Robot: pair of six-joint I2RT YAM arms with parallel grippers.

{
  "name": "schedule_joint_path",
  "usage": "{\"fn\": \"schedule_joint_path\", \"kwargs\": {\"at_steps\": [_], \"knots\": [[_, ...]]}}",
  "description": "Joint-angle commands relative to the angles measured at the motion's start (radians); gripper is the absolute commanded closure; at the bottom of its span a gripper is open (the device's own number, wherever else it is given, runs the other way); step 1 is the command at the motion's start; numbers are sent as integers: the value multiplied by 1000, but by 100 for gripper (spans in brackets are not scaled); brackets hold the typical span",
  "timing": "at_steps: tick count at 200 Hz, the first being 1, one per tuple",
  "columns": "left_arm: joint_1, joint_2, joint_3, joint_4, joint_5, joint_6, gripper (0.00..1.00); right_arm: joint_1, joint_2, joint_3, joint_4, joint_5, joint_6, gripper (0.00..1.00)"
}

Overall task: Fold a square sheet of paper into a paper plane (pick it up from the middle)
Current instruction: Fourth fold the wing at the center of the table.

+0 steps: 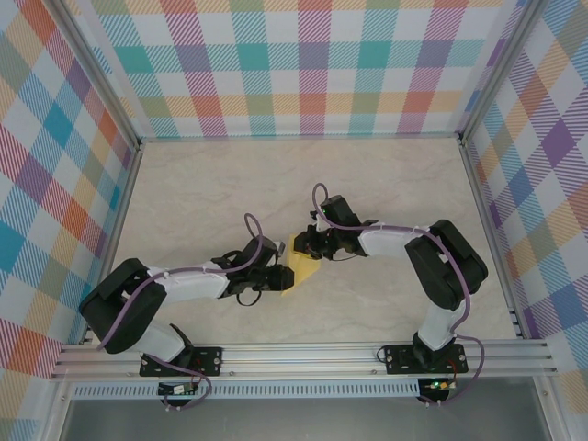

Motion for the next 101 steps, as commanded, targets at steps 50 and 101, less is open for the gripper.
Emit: {"fn": "schedule_joint_path", "kwargs": {"at_steps": [50,101], "knots": [[-41,52,58,-28,-64,30,79,6,17,20,-34,-6,-23,83],[-47,65,67,-36,-86,44,83,6,11,18,-44,-3,-28,83]]}}
